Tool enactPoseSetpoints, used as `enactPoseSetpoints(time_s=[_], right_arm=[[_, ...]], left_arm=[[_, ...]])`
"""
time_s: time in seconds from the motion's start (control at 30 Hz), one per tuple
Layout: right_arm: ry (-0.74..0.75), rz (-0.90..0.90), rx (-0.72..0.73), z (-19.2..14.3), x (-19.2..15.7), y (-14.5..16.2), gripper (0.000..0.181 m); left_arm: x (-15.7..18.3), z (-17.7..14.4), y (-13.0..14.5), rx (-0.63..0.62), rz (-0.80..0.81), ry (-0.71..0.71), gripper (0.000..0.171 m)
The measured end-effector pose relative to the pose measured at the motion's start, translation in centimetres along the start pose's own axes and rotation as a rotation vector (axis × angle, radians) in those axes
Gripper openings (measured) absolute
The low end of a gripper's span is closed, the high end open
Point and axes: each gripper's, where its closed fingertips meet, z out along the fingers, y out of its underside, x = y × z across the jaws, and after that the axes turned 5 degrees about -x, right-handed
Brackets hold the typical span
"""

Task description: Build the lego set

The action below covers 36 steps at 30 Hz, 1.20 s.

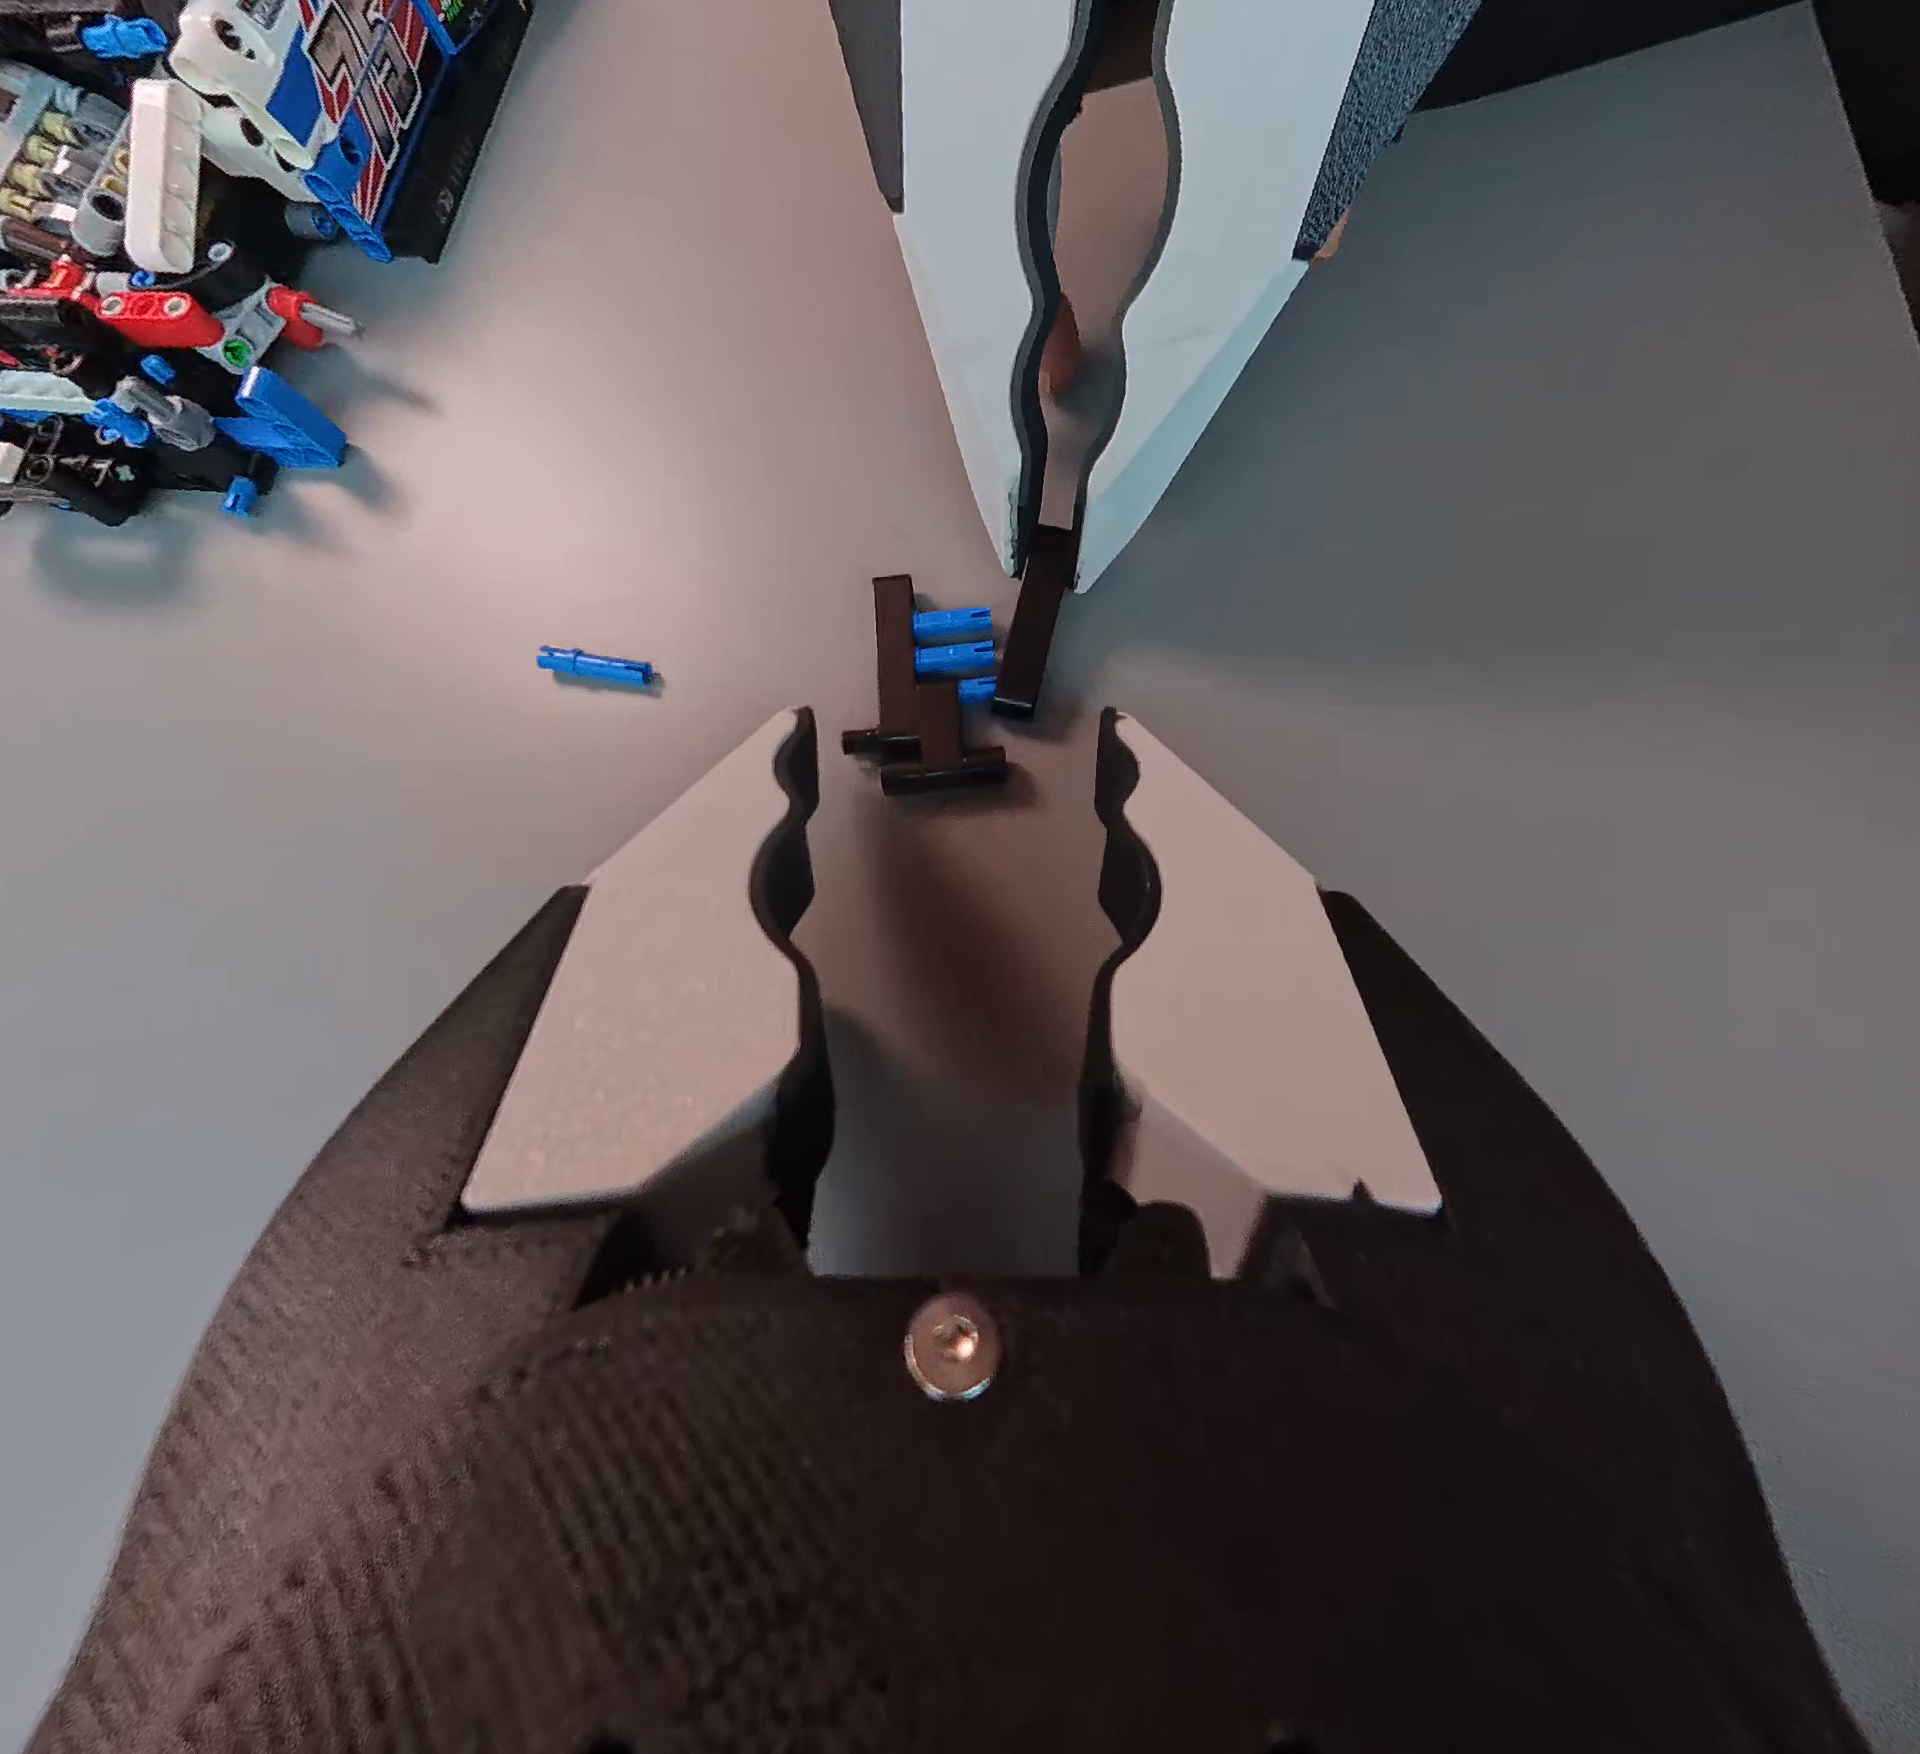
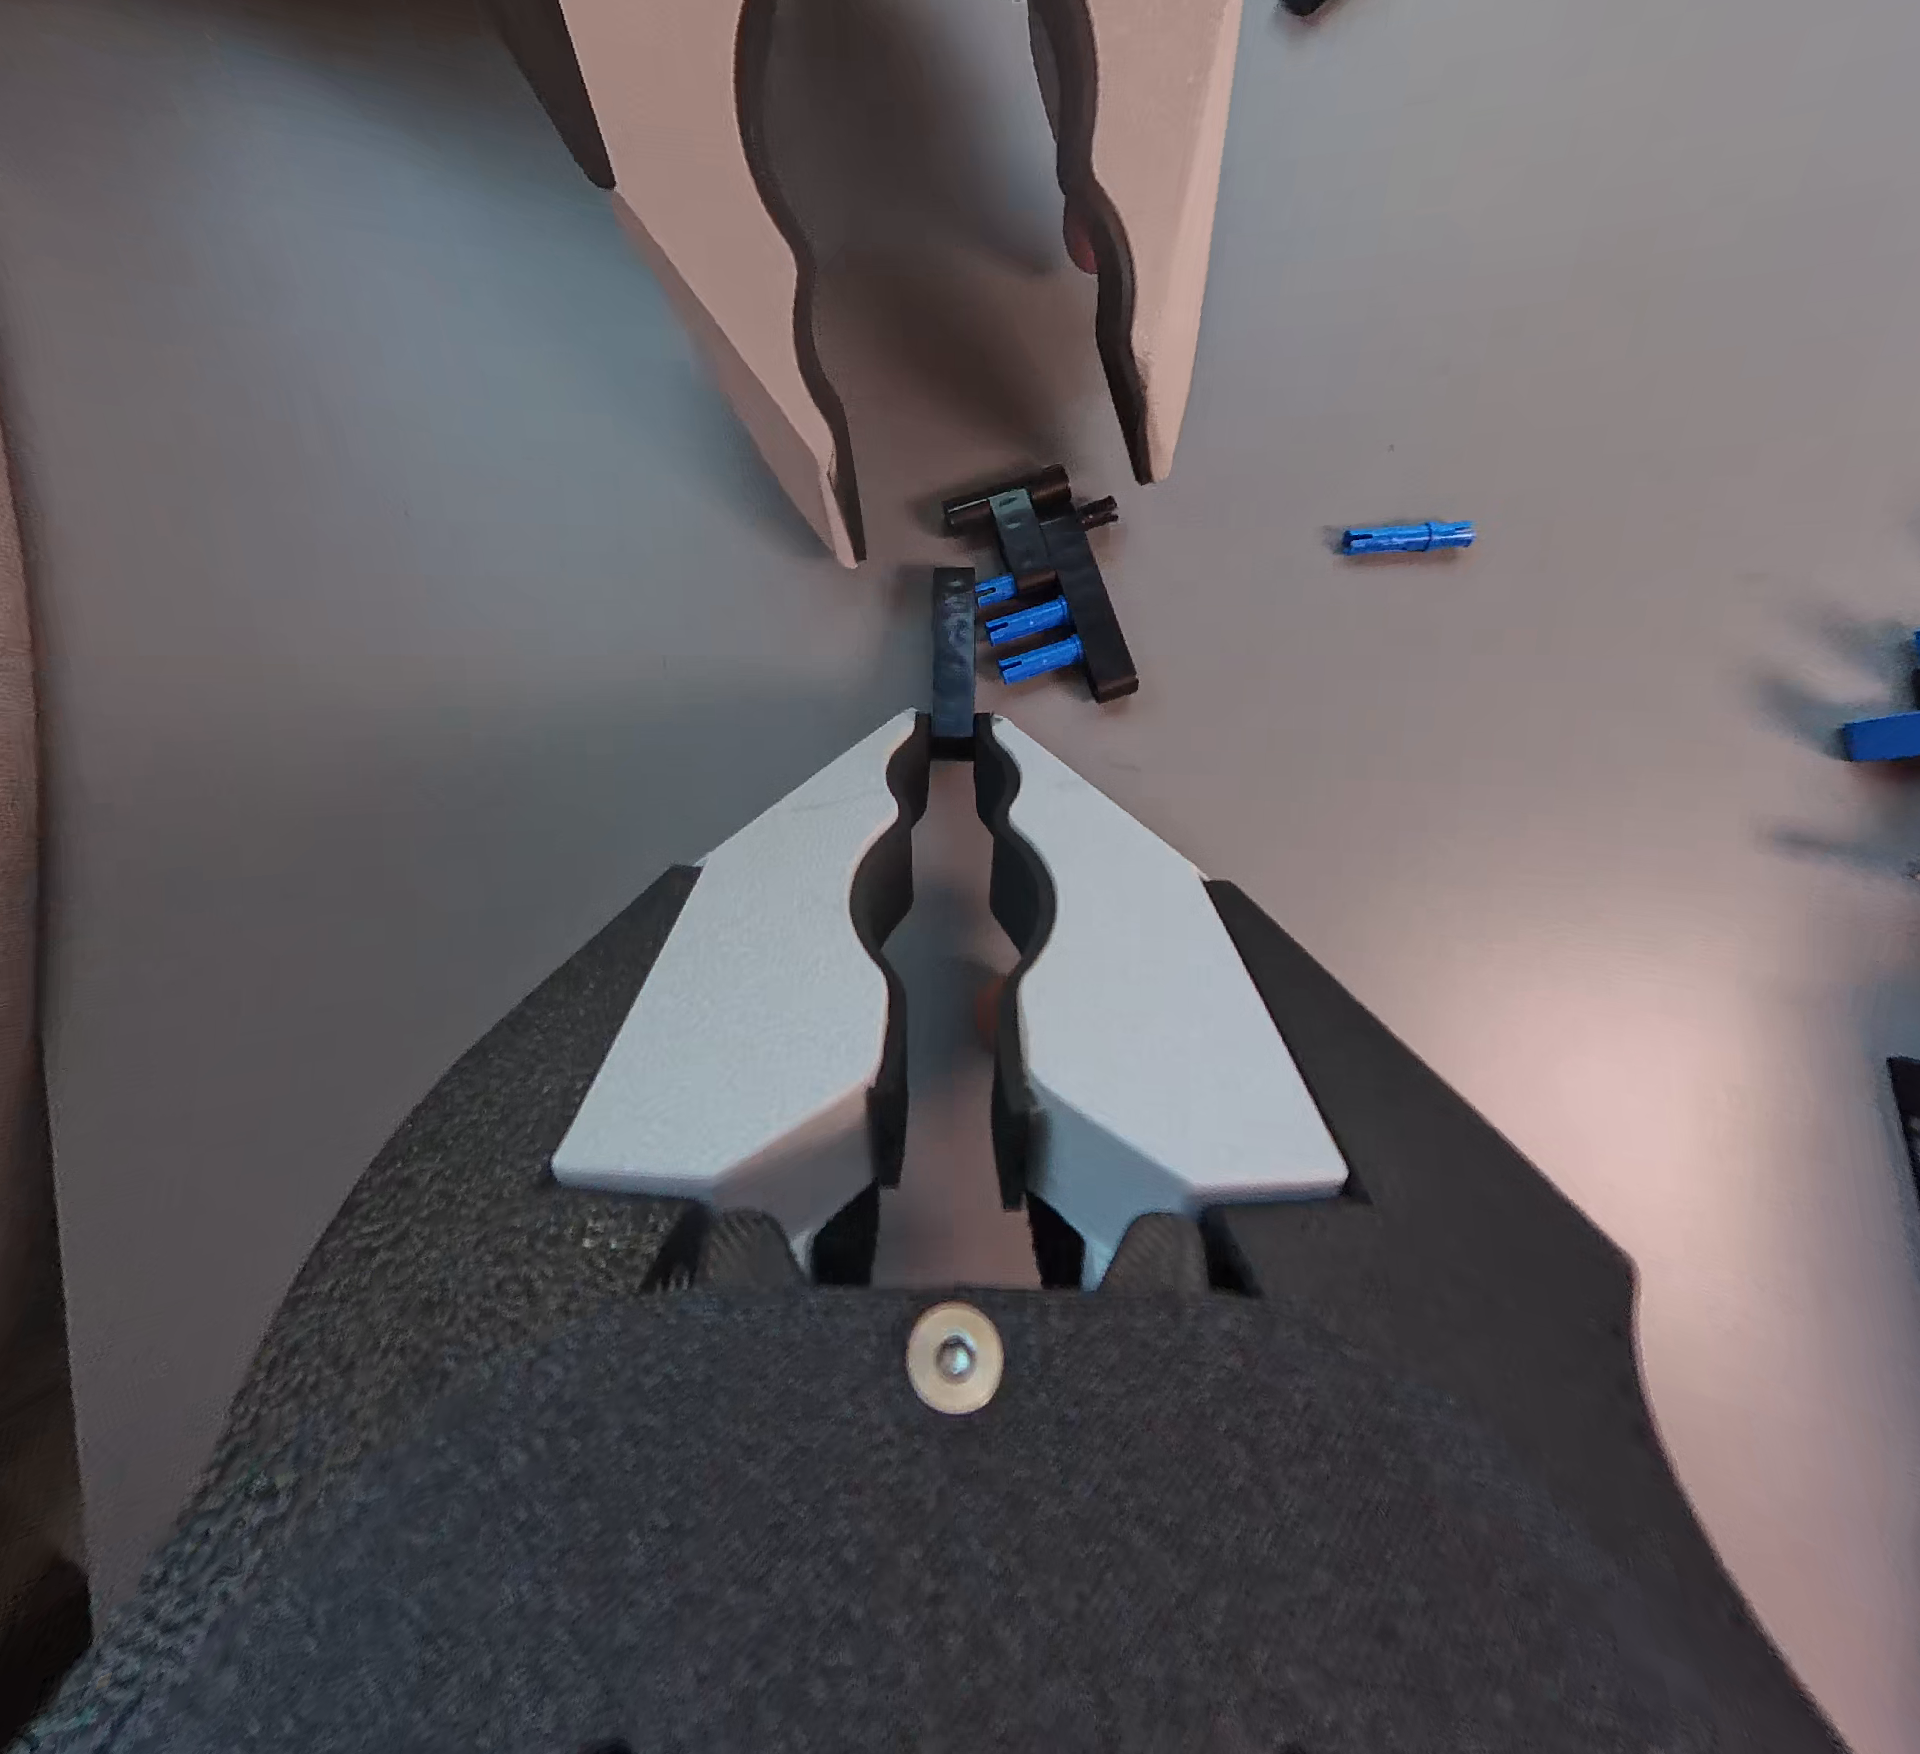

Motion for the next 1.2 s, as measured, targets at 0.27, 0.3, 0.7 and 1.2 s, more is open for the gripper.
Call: enactPoseSetpoints(time_s=[0.27, 0.3, 0.7, 1.2], right_arm=[[0.014, -0.043, -0.031, 0.2, 0.4, 0.0, 0.007], [0.015, -0.043, -0.03, 0.2, 0.4, 0.1, 0.007], [0.033, -0.062, -0.004, -0.1, 0.9, 0.2, 0.018], [0.035, -0.072, 0.004, -0.3, 1.1, 0.5, 0.024]], left_arm=[[0.2, 1.0, -0.4, -0.009, 0.011, 0.027, 0.048], [0.2, 1.1, -0.4, -0.009, 0.01, 0.027, 0.048], [0.2, 1.1, -0.5, 0.001, 0.018, 0.024, 0.033], [0.2, 1.1, -0.5, 0.007, 0.03, 0.017, 0.031]])
